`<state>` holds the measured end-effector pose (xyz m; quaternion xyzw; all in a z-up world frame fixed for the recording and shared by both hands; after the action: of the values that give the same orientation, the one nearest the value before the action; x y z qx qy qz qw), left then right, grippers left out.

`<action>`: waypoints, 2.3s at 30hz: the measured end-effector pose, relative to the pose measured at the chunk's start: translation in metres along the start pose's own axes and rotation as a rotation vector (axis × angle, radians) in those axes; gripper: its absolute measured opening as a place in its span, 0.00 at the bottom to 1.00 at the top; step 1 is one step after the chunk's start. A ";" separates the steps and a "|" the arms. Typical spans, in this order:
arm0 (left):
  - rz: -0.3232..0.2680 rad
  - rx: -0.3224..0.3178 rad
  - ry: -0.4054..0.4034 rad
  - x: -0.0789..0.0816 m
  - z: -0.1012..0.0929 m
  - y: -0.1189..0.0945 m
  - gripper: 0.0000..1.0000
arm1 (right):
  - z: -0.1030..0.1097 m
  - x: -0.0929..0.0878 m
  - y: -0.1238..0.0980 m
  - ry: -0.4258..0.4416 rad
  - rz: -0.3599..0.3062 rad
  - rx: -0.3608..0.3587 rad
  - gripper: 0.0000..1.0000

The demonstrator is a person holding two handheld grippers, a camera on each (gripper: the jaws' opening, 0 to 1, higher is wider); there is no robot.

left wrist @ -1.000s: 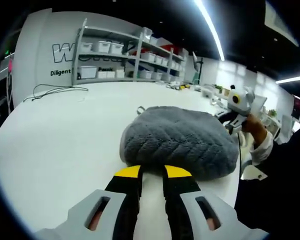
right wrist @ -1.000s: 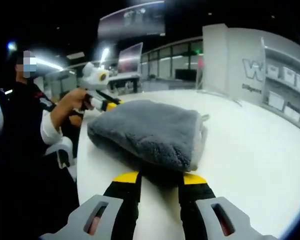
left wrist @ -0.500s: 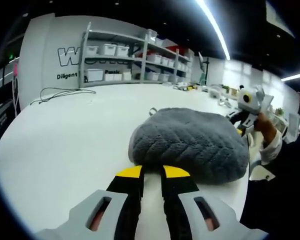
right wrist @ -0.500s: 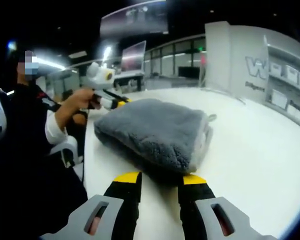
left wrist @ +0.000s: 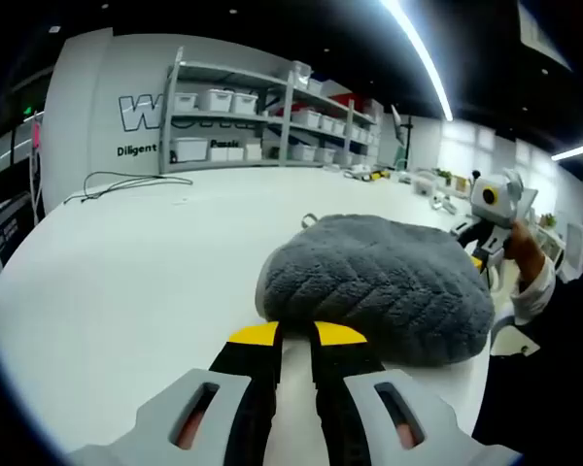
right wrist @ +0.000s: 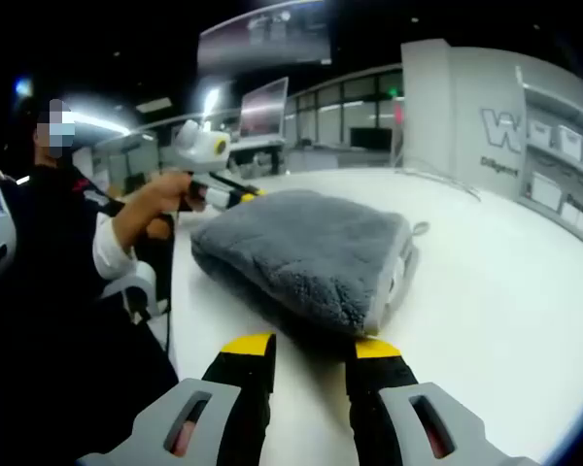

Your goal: Open the folded towel by lifting each exposed corner and separating the folded layers until the towel lies flat within the target outline without major curled edges

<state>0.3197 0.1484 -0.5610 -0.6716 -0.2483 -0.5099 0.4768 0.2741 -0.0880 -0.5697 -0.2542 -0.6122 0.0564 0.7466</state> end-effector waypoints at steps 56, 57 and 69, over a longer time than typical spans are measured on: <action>-0.024 0.062 0.006 0.000 0.001 0.002 0.15 | 0.029 -0.007 0.007 -0.005 0.039 0.042 0.26; -0.026 0.064 0.005 0.000 0.000 0.001 0.15 | 0.029 -0.006 0.007 -0.005 0.040 0.043 0.26; -0.020 0.059 0.015 0.001 0.003 -0.002 0.16 | 0.033 -0.006 0.006 -0.016 0.050 0.057 0.24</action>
<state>0.3194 0.1515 -0.5594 -0.6509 -0.2663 -0.5120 0.4932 0.2429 -0.0754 -0.5739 -0.2475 -0.6097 0.0946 0.7470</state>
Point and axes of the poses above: the point that each gripper's makers call its tool centre point, and the gripper's own axes: y roughly forward along the fingers, z roughly to its left, x roughly out of its top, the point moved 3 cm from there along -y, roughly backward along the fingers, and after that the axes turned 12 degrees about x, right-handed, at the moved point
